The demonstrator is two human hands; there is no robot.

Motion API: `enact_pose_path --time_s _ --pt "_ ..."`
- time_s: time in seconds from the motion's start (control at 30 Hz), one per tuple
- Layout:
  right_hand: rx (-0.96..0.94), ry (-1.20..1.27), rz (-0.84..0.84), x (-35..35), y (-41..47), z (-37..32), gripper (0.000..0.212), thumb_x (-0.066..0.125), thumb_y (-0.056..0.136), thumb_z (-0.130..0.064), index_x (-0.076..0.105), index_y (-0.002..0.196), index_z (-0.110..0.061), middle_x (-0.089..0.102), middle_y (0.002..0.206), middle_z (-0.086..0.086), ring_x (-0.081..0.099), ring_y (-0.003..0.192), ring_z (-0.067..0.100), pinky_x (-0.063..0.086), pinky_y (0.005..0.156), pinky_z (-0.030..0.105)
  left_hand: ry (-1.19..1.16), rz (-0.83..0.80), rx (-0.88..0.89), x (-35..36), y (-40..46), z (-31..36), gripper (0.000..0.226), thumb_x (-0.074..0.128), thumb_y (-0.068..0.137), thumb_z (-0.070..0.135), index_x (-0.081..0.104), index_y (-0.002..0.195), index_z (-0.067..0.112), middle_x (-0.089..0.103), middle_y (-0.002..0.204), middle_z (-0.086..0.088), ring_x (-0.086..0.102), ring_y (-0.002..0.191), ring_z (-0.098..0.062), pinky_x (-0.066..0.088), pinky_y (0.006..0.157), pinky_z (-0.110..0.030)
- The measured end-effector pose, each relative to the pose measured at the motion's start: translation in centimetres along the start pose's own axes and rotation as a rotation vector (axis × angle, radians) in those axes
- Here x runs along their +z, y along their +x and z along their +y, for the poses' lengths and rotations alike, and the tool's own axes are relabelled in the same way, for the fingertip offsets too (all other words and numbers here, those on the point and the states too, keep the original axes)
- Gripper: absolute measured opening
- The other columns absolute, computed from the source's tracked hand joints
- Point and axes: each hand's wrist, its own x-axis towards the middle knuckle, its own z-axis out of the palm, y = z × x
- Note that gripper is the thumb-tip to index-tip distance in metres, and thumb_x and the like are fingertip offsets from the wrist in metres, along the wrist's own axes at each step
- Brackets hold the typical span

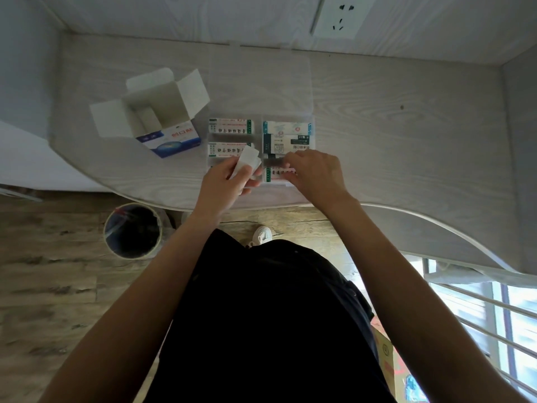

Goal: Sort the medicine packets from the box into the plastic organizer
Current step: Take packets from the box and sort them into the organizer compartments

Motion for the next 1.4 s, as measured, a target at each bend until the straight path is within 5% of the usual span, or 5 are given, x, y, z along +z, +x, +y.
enact_pose_path --time_s 0.27,0.57,0.87,1.03,1.4 --pt "0.079 0.141 0.000 0.3 0.1 -0.2 0.025 0.048 0.096 -0.033 0.065 0.110 -0.022 0.068 0.103 -0.003 0.062 0.092 0.017 0.044 0.073 0.028 -0.048 -0.026 -0.031 -0.1 0.2 -0.2 0.016 0.052 0.094 0.015 0.056 0.110 0.016 0.068 0.092 0.003 0.064 0.070 -0.007 0.053 0.061 -0.021" --pt "0.351 1.115 0.058 -0.7 -1.2 -1.0 0.019 0.065 0.087 -0.025 0.067 0.101 -0.013 0.067 0.078 -0.002 0.060 0.052 0.009 0.050 0.050 0.021 0.073 -0.229 0.063 0.7 0.2 0.5 0.030 0.049 0.094 0.009 0.055 0.123 0.008 0.066 0.106 -0.008 0.068 0.090 -0.018 0.056 0.076 -0.029" --pt "0.376 1.282 0.030 -0.7 -1.8 0.1 0.020 0.069 0.081 -0.008 0.068 0.101 -0.011 0.065 0.077 0.002 0.055 0.053 0.007 0.045 0.049 0.019 0.000 -0.152 0.011 1.3 1.2 1.5 0.037 0.070 0.078 0.001 0.059 0.113 0.005 0.067 0.090 0.005 0.067 0.074 -0.003 0.054 0.059 -0.019" --pt "0.377 1.288 0.048 -0.8 -1.7 0.2 0.025 0.071 0.079 -0.007 0.067 0.104 -0.009 0.062 0.083 0.007 0.057 0.050 0.007 0.047 0.049 0.019 -0.038 -0.221 -0.016 1.4 0.9 1.6 0.020 0.052 0.093 0.008 0.063 0.099 0.023 0.065 0.094 0.003 0.062 0.090 -0.016 0.053 0.080 -0.033" --pt "0.411 1.528 0.145 -2.1 -2.2 1.2 0.011 0.067 0.083 -0.007 0.067 0.092 0.000 0.069 0.091 0.016 0.070 0.083 0.024 0.055 0.082 0.029 0.263 -0.160 0.425 1.9 1.3 2.7 0.020 0.061 0.089 0.020 0.054 0.107 0.018 0.064 0.101 0.008 0.061 0.088 0.007 0.052 0.075 -0.015"
